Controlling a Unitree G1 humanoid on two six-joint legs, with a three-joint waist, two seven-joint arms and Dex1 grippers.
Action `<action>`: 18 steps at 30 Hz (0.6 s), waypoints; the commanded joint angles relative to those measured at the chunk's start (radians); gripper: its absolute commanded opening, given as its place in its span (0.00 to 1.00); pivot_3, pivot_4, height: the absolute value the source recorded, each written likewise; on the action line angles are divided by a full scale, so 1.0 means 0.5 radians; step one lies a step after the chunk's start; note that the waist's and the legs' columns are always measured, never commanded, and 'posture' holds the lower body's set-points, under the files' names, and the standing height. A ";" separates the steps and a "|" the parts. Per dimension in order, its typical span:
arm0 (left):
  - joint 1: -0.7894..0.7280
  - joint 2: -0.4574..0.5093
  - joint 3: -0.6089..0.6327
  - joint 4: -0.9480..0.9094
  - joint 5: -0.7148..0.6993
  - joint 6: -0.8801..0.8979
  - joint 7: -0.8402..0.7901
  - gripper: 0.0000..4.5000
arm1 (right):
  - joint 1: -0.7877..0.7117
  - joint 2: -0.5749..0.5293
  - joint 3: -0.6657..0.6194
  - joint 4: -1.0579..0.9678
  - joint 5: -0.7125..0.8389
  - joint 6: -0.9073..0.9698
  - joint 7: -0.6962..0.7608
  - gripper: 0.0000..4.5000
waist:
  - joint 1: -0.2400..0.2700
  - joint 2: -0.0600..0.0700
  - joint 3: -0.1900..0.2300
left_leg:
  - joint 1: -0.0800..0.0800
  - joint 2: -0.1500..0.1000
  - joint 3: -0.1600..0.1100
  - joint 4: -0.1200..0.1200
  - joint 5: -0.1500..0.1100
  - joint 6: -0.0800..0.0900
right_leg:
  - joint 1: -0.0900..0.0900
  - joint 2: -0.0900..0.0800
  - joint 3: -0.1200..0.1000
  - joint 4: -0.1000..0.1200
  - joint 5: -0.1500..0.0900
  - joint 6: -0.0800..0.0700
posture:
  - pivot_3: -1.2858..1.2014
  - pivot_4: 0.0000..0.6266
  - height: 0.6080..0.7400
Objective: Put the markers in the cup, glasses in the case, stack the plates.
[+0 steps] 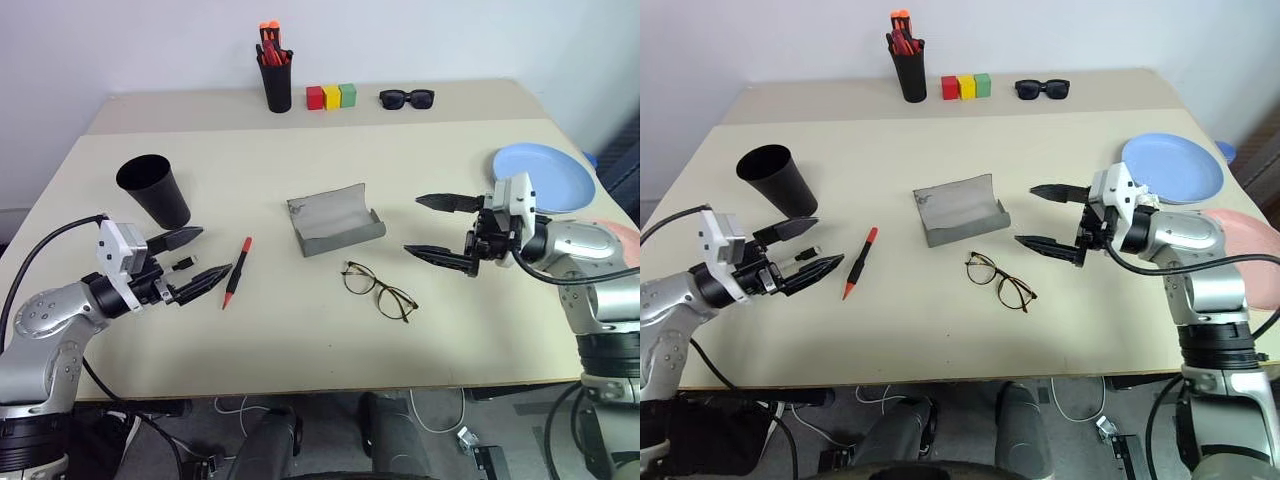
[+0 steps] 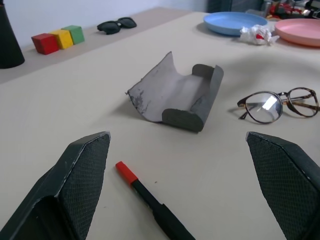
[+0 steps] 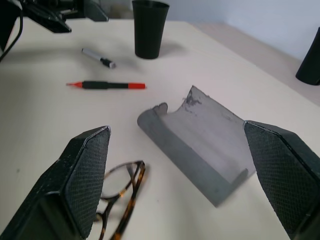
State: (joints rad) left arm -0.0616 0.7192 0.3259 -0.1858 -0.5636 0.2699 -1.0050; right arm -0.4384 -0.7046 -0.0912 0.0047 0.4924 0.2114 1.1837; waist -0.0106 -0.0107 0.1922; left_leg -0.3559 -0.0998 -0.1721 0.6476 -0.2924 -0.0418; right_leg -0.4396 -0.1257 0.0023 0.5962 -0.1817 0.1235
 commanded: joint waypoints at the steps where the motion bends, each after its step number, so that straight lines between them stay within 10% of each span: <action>1: -0.061 0.099 0.006 0.080 0.064 -0.067 -0.067 1.00 | 0.049 0.058 0.006 -0.200 0.021 0.002 -0.084 0.97 | 0.001 0.000 0.000 | 0.000 0.001 0.000 0.000 0.000 0.000 | 0.000 0.001 0.000 0.000 0.000 0.000 | 0.52 0.24 1.00; 18: -0.797 0.572 -0.511 1.298 0.631 -0.093 -0.483 1.00 | 0.287 0.256 0.066 -0.615 0.003 0.030 -0.452 0.97 | -0.003 0.001 0.001 | 0.001 0.010 0.003 -0.002 -0.003 -0.005 | -0.005 0.017 0.002 0.001 0.002 -0.004 | 0.52 0.24 1.00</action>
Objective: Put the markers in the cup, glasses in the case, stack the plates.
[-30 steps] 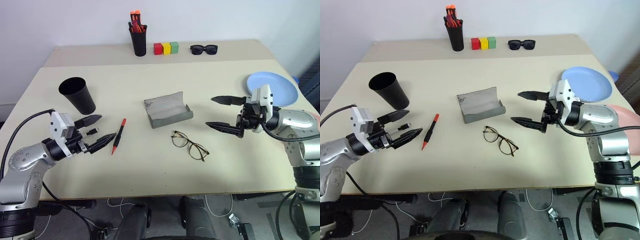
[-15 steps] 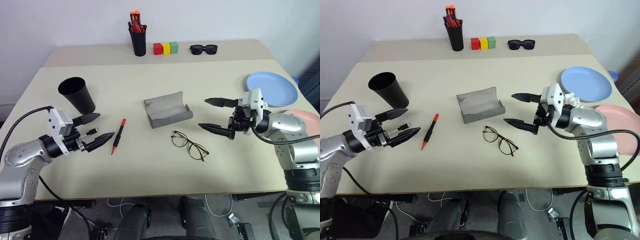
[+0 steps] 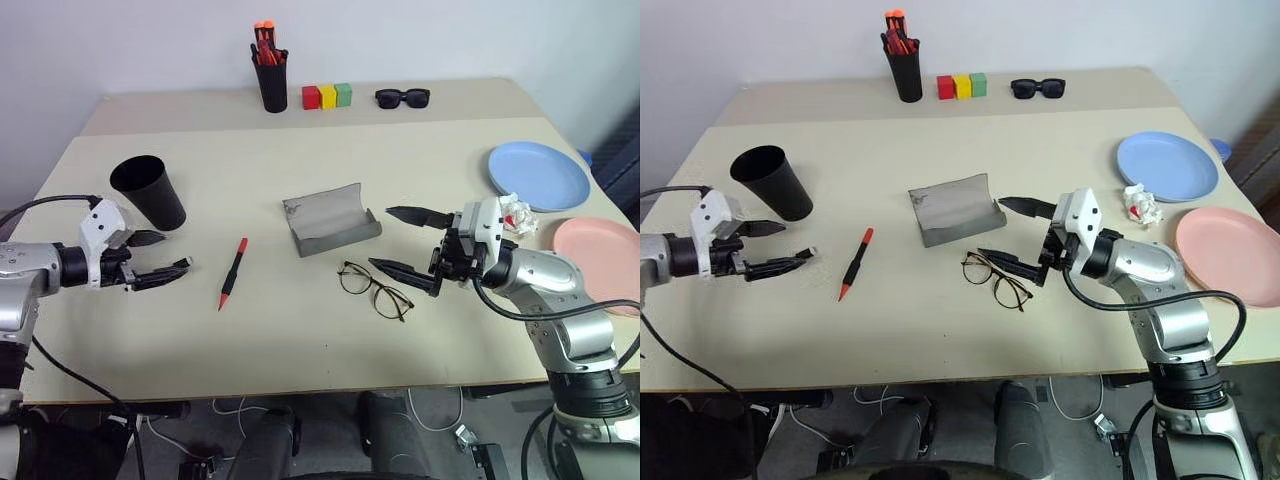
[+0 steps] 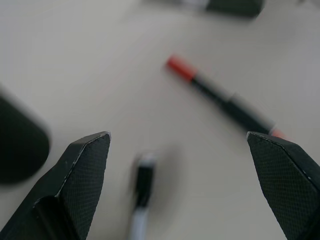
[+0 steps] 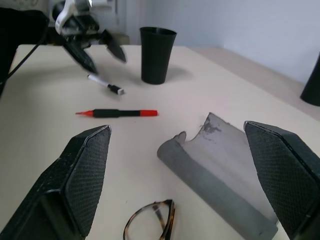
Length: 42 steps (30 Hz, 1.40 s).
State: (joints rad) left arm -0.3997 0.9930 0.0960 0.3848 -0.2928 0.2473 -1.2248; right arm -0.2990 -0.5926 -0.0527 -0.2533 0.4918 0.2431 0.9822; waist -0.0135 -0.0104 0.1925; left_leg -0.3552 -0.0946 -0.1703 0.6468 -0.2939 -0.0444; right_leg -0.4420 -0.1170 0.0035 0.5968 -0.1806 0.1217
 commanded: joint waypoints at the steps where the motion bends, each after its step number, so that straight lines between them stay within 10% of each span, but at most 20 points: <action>1: -0.174 0.019 -0.091 0.227 0.130 -0.049 -0.056 1.00 | 0.021 0.036 -0.010 -0.111 0.005 -0.036 -0.058 0.97 | 0.004 0.000 0.000 | -0.001 0.000 0.000 0.000 0.000 0.000 | 0.000 0.000 0.000 0.000 0.000 0.000 | 0.52 0.24 1.00; 13: -0.492 -0.216 -0.300 0.727 0.332 -0.250 -0.238 1.00 | 0.088 0.062 0.010 -0.181 0.001 -0.046 -0.131 0.97 | -0.014 -0.002 0.000 | -0.001 -0.001 0.001 0.002 0.000 0.000 | 0.000 0.000 0.000 0.001 0.001 -0.001 | 0.52 0.24 1.00; 16: -0.509 -0.232 -0.338 0.765 0.373 -0.290 -0.271 0.81 | 0.092 0.059 0.010 -0.173 -0.004 -0.051 -0.137 1.00 | -0.006 -0.002 -0.001 | -0.001 0.000 0.001 0.002 0.000 0.000 | -0.001 0.001 0.000 0.001 0.001 -0.001 | 0.52 0.24 1.00; 23: -0.503 -0.223 -0.371 0.713 0.426 -0.189 -0.374 0.03 | 0.098 0.039 -0.006 -0.159 -0.014 -0.057 -0.145 1.00 | -0.001 -0.002 -0.001 | 0.000 0.000 0.002 0.003 0.000 0.000 | 0.000 0.000 0.001 0.001 0.001 -0.001 | 0.52 0.24 1.00; 42: -0.447 -0.224 -0.106 0.077 0.141 0.168 -0.221 0.01 | -0.019 0.076 0.056 -0.034 -0.078 -0.123 -0.135 1.00 | -0.013 -0.004 0.000 | 0.000 0.002 0.003 0.003 0.000 -0.001 | -0.001 0.001 0.003 0.002 0.002 -0.001 | 0.52 0.24 1.00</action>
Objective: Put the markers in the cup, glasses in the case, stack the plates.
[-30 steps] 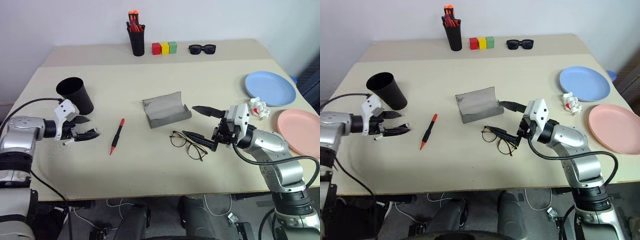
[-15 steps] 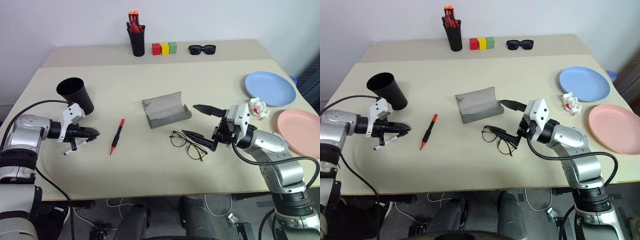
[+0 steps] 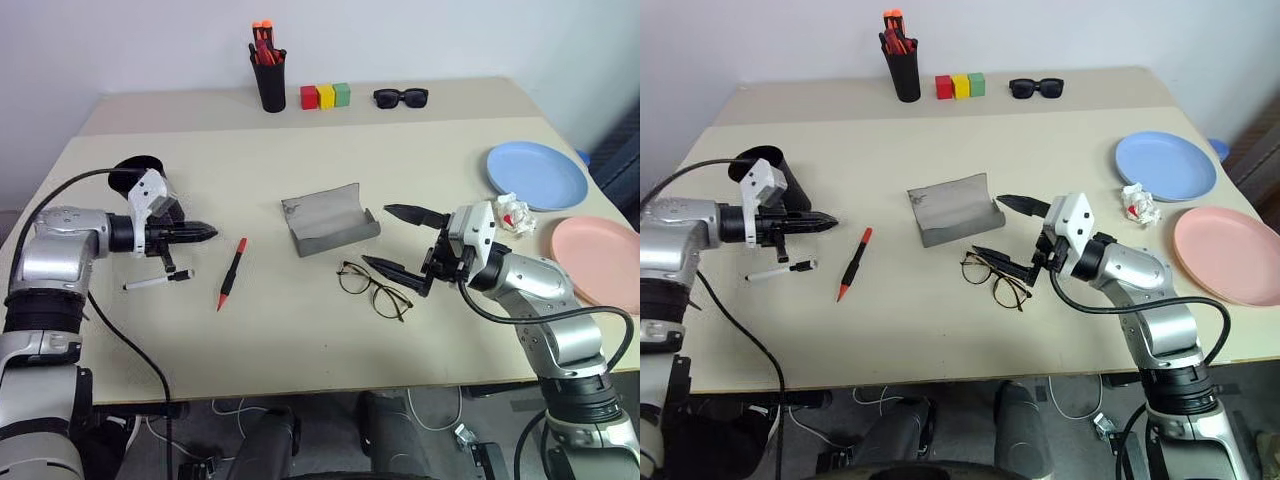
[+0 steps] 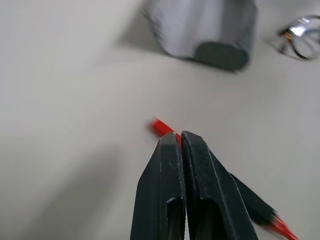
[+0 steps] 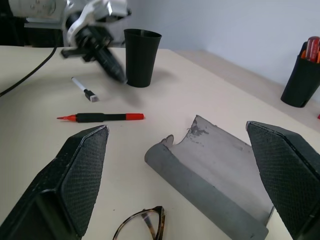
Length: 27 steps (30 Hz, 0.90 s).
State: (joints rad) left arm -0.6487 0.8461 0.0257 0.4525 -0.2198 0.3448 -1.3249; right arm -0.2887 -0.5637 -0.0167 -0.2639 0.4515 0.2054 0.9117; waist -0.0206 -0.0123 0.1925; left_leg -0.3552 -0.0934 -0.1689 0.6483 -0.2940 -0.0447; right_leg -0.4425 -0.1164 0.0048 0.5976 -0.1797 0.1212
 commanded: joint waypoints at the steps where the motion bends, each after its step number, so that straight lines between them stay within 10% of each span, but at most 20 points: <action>1: 0.059 0.076 0.039 -0.057 -0.010 -0.030 -0.013 0.01 | -0.041 0.018 -0.013 -0.008 0.001 -0.050 0.006 1.00 | 0.004 0.000 0.000 | 0.000 0.000 0.000 0.000 0.000 0.000 | 0.000 0.000 0.000 0.000 0.000 0.000 | 0.52 0.24 1.00; 7: 0.110 0.190 0.000 -0.034 0.001 -0.054 -0.142 0.13 | -0.034 0.018 -0.011 -0.008 -0.005 -0.061 0.006 1.00 | 0.016 0.000 0.000 | -0.001 0.000 0.000 0.002 0.000 0.000 | 0.000 0.000 0.000 0.000 0.001 -0.001 | 0.52 0.24 1.00; 15: 0.091 0.292 -0.171 0.258 0.211 -0.396 -0.307 0.98 | -0.018 0.006 -0.024 -0.022 -0.003 -0.056 0.000 1.00 | 0.013 0.000 0.000 | 0.000 0.000 0.001 0.001 0.000 0.000 | 0.000 0.001 0.000 0.000 0.001 -0.001 | 0.52 0.24 1.00; 27: -0.118 0.146 -0.390 0.620 0.426 -0.526 -0.381 0.88 | -0.021 0.013 -0.026 -0.035 -0.009 -0.053 -0.026 1.00 | 0.016 0.000 0.000 | 0.000 -0.002 0.002 0.003 0.000 0.000 | 0.001 0.001 0.000 0.001 0.001 -0.001 | 0.52 0.24 1.00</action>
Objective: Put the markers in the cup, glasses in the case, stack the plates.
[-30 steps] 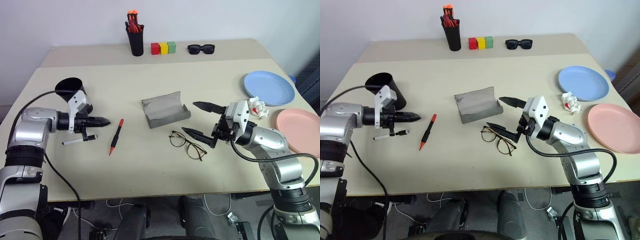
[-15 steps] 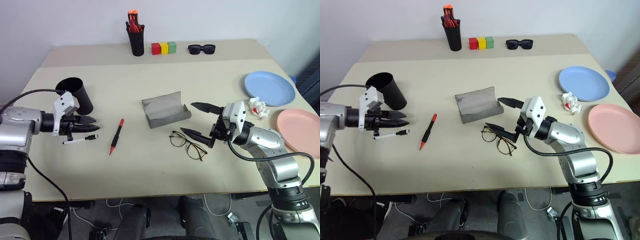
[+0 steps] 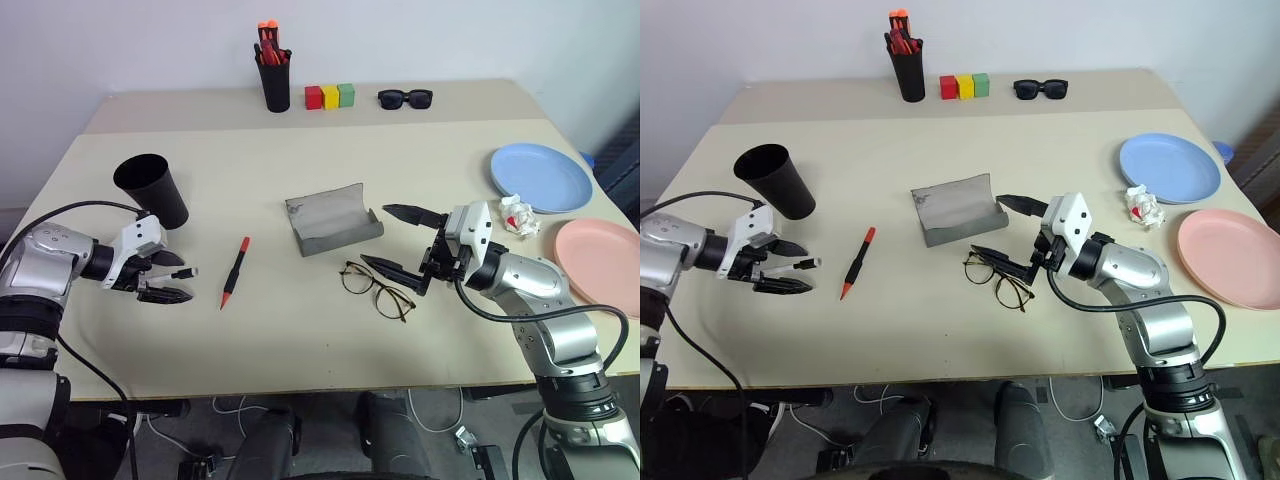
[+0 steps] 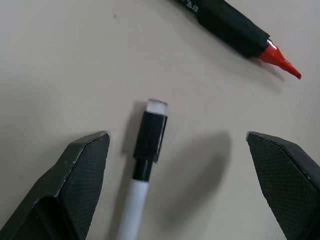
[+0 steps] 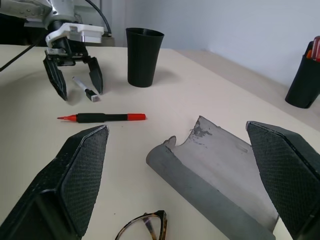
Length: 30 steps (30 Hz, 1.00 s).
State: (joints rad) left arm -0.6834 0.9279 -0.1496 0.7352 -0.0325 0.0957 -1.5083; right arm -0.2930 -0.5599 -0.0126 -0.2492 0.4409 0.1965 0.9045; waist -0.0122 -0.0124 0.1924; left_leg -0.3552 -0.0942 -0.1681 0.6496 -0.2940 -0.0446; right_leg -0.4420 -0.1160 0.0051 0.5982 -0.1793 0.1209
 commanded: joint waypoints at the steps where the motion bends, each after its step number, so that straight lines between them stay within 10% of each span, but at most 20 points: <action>1: -0.055 -0.027 -0.051 0.073 0.069 -0.048 -0.012 0.81 | -0.010 0.003 -0.038 -0.064 0.012 -0.037 -0.012 1.00 | -0.001 0.000 0.000 | 0.000 0.000 0.000 0.000 0.000 0.000 | 0.000 0.000 0.000 0.000 0.000 0.000 | 0.52 0.24 1.00; 8: -0.046 -0.013 -0.112 0.031 0.105 0.049 -0.137 0.04 | -0.010 0.008 -0.051 -0.047 -0.005 -0.056 -0.034 1.00 | -0.008 0.001 0.000 | 0.000 0.000 0.001 0.000 0.000 0.000 | 0.000 0.000 0.000 0.000 0.000 0.000 | 0.52 0.24 1.00; 20: -0.184 -0.363 0.631 -0.351 -0.609 0.289 0.304 0.02 | -0.024 0.016 -0.032 -0.005 -0.017 -0.094 -0.031 1.00 | -0.003 -0.002 0.000 | -0.002 0.001 -0.001 0.004 0.000 0.000 | 0.000 0.000 0.001 0.000 0.001 0.002 | 0.52 0.24 1.00; 30: -0.412 -0.659 1.026 -0.284 -0.660 -0.436 1.188 0.02 | -0.092 0.045 -0.014 0.082 -0.038 -0.141 -0.012 1.00 | 0.001 -0.002 0.000 | -0.001 0.001 0.001 0.003 0.002 -0.003 | -0.001 0.000 0.003 -0.003 0.006 0.000 | 0.52 0.24 1.00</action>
State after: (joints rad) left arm -0.8449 0.5854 0.3096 0.5834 -0.3600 -0.0411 -0.9913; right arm -0.3186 -0.5457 -0.0095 -0.1998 0.4151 0.1542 0.8937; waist -0.0115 -0.0132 0.1922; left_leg -0.3558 -0.0937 -0.1675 0.6511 -0.2931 -0.0462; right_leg -0.4424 -0.1160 0.0066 0.5965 -0.1760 0.1208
